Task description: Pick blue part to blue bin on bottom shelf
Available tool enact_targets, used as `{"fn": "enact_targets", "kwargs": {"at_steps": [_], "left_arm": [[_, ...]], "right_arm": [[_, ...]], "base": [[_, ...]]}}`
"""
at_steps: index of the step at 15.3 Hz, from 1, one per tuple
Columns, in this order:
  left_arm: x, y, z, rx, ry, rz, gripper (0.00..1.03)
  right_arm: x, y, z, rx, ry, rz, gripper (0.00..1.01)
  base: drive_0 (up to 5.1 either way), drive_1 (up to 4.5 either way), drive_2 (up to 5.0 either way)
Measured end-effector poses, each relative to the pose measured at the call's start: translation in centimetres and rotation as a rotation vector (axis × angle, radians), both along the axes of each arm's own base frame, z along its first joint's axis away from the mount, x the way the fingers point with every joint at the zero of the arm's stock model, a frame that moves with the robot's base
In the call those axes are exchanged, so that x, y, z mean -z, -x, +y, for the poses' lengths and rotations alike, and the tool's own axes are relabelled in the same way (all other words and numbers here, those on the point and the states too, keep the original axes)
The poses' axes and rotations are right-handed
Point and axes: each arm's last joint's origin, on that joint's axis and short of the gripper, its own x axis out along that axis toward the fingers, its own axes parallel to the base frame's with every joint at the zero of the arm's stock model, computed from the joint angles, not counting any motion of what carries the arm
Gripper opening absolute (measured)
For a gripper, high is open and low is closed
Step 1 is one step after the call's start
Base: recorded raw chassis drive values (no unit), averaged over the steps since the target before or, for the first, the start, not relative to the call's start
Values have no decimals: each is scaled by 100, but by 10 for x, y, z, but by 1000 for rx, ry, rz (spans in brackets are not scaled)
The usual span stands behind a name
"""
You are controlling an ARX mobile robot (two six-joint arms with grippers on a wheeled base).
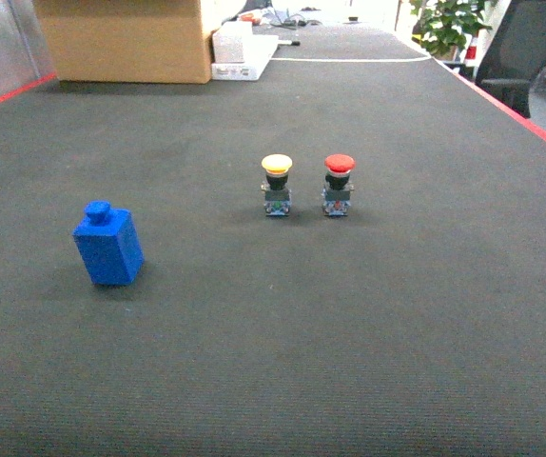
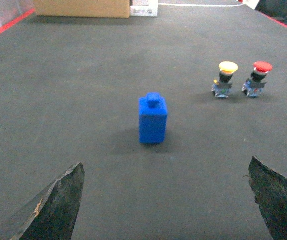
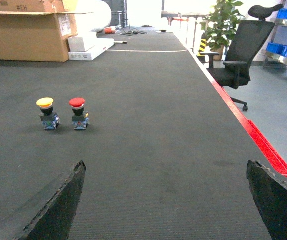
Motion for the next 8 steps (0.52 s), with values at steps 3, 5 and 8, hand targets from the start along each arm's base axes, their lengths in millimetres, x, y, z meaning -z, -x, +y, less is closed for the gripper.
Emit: {"fn": "enact_targets", "kwargs": {"at_steps": [3, 5, 8], "left_arm": [[-12, -75, -23, 76, 8, -39, 98], [9, -115, -27, 59, -1, 4, 98], [40, -154, -29, 59, -12, 61, 98]], "right_arm": [[0, 0, 0, 0, 0, 0, 98], [0, 0, 0, 0, 0, 0, 98], [0, 0, 0, 0, 0, 0, 98]], "base": [[0, 0, 0], [0, 0, 0], [0, 0, 0]]}}
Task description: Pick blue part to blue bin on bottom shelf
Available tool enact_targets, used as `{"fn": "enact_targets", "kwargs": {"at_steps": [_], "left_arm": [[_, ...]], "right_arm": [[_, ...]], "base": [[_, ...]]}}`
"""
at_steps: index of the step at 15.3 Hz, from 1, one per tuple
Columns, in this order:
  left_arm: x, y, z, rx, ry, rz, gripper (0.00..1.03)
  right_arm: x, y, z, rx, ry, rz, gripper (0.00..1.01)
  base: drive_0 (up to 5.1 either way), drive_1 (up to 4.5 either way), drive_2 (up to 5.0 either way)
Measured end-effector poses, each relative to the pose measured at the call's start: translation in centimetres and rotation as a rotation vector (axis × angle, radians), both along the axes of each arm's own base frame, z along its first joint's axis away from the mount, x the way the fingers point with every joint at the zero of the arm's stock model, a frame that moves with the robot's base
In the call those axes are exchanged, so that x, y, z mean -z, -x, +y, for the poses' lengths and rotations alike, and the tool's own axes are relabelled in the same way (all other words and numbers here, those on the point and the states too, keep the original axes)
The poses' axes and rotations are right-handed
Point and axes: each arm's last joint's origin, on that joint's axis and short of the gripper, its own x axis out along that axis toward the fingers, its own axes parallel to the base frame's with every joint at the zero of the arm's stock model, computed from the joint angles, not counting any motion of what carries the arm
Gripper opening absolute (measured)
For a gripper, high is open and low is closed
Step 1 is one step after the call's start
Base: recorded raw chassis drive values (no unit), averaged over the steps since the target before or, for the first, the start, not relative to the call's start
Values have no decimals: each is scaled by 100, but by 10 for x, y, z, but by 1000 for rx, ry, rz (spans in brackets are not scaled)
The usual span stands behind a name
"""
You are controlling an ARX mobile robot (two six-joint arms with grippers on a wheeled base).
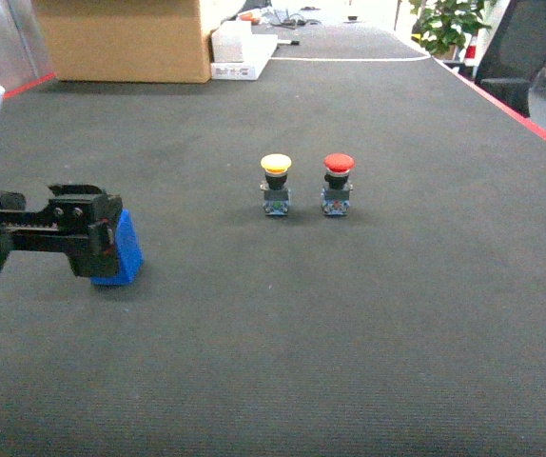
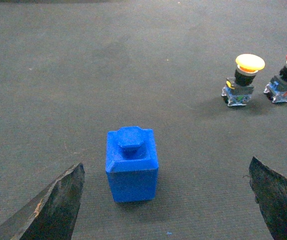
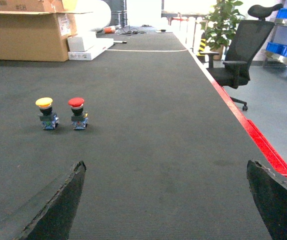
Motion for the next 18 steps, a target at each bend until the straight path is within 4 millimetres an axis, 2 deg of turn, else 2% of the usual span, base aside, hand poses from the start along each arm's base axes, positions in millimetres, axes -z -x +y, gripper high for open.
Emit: {"fn": "enact_targets", "kwargs": {"at_steps": [3, 8, 12, 15, 16, 18], "left_arm": [[22, -26, 2, -13, -8, 46, 98], [43, -70, 0, -24, -18, 75, 98], [50, -89, -1, -30, -32, 72, 98], [58, -96, -1, -32, -34, 90, 98], [60, -99, 1, -56, -38, 93, 96], [60, -104, 3, -63, -26, 94, 71]], "right_arm": [[0, 0, 0, 0, 0, 0, 98], [0, 0, 0, 0, 0, 0, 98], [0, 0, 0, 0, 0, 0, 98], [0, 0, 0, 0, 0, 0, 98], [0, 0, 0, 0, 0, 0, 98], [0, 0, 0, 0, 0, 0, 98]], "base": [[0, 0, 0], [0, 0, 0], [0, 0, 0], [0, 0, 0], [0, 0, 0], [0, 0, 0]]}}
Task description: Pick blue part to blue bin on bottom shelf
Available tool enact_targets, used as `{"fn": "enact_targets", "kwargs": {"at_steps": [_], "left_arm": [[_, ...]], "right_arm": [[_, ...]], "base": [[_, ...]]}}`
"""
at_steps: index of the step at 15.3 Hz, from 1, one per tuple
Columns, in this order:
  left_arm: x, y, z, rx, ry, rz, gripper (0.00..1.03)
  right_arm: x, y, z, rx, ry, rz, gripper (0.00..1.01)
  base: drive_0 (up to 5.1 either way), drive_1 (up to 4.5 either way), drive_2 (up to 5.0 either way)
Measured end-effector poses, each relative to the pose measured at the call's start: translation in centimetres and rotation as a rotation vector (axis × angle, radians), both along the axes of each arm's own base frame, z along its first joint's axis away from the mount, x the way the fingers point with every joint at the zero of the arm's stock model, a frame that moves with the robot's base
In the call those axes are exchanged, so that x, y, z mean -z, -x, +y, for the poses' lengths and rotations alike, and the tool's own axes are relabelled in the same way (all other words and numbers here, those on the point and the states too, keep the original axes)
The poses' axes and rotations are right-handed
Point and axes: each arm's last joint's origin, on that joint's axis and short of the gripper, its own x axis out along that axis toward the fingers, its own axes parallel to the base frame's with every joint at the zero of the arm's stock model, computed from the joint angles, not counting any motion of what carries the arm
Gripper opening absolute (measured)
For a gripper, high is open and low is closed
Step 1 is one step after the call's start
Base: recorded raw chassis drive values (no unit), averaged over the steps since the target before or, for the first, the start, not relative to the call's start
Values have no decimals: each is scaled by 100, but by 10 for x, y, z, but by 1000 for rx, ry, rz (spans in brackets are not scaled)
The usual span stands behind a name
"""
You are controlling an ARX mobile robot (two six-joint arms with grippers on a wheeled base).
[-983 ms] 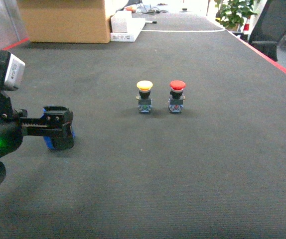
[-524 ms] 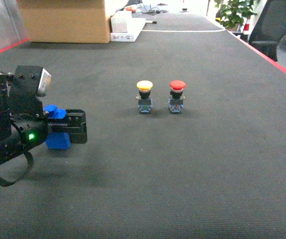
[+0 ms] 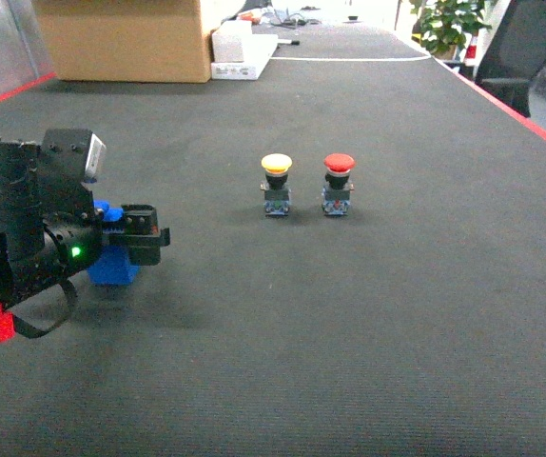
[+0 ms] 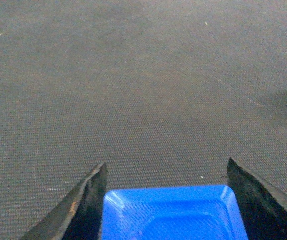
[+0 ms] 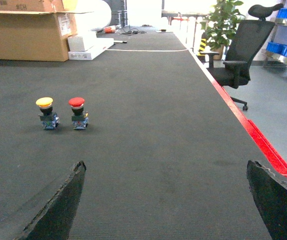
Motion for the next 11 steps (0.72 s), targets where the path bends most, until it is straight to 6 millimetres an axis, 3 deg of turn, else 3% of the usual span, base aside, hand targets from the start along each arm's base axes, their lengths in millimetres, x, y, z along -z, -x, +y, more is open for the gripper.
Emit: {"fn": "enact_targets", "kwargs": {"at_steps": [2, 3, 6, 8, 11], "left_arm": [[1, -2, 1, 7, 2, -6, 49], [1, -3, 2, 3, 4, -13, 44], [-2, 2, 6, -3, 7, -34, 44], [-11, 17, 9, -2, 2, -56, 44], [-58, 58, 9, 12, 15, -196, 44]], "right_arm": [[0, 0, 0, 0, 0, 0, 98], [0, 0, 0, 0, 0, 0, 98], [0, 0, 0, 0, 0, 0, 98], [0, 0, 0, 0, 0, 0, 98], [0, 0, 0, 0, 0, 0, 98]], "base": [[0, 0, 0], [0, 0, 0], [0, 0, 0], [0, 0, 0], [0, 0, 0]]}}
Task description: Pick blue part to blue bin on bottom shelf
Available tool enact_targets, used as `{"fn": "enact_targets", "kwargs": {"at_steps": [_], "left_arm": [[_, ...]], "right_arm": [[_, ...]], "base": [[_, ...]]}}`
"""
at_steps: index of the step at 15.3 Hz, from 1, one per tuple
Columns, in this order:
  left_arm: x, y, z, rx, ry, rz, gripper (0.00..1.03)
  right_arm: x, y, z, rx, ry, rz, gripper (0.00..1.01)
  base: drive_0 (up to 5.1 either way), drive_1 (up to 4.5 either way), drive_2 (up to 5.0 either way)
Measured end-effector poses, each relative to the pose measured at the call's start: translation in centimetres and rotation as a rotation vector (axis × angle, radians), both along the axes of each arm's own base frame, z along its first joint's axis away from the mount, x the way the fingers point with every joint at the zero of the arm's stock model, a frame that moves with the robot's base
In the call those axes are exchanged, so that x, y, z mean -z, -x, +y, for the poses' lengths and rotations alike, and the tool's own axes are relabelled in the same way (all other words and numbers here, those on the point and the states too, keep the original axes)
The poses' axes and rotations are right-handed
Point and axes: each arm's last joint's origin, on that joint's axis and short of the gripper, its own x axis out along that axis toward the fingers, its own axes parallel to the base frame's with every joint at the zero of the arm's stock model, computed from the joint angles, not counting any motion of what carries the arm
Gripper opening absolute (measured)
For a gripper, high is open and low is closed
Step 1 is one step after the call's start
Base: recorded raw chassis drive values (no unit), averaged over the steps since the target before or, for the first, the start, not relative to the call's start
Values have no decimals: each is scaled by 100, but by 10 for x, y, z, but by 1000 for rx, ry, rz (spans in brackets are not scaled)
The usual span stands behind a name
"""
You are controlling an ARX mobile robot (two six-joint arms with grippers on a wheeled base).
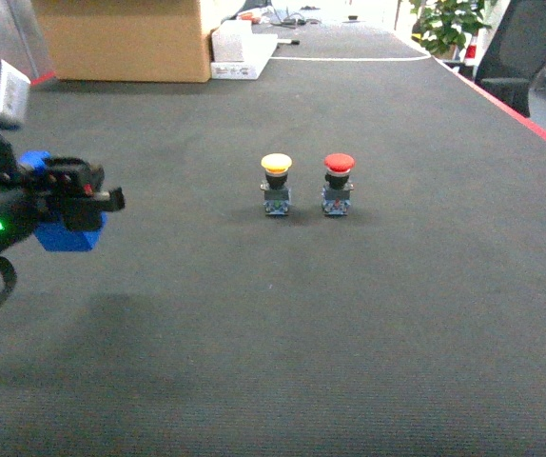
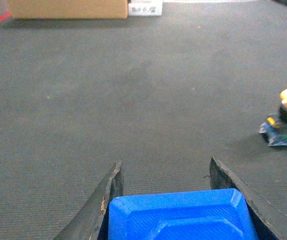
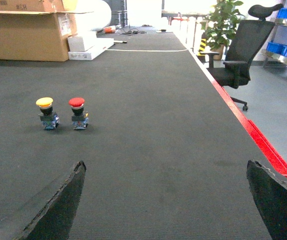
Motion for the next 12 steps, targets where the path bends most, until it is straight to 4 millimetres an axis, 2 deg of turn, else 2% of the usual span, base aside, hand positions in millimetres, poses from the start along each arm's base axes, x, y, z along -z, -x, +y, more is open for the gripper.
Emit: {"fn": "enact_targets", "kwargs": {"at_steps": [2, 4, 6, 8, 10, 12], "left_arm": [[-29, 39, 5, -7, 0, -32, 44], [-52, 92, 9, -35, 9, -38, 44], [-59, 139, 10, -57, 30, -55, 44], [-61, 162, 10, -64, 32, -78, 44], [-71, 167, 12, -71, 46, -148, 44], [-70, 166, 12, -74, 43, -131, 44]], "right_arm": [[0, 0, 0, 0, 0, 0, 98], [0, 0, 0, 0, 0, 0, 98], [0, 0, 0, 0, 0, 0, 98], [0, 0, 0, 0, 0, 0, 98], [0, 0, 0, 0, 0, 0, 98], [0, 0, 0, 0, 0, 0, 98]], "base": [[0, 0, 0], [0, 0, 0], [0, 0, 0], [0, 0, 0], [0, 0, 0], [0, 0, 0]]}}
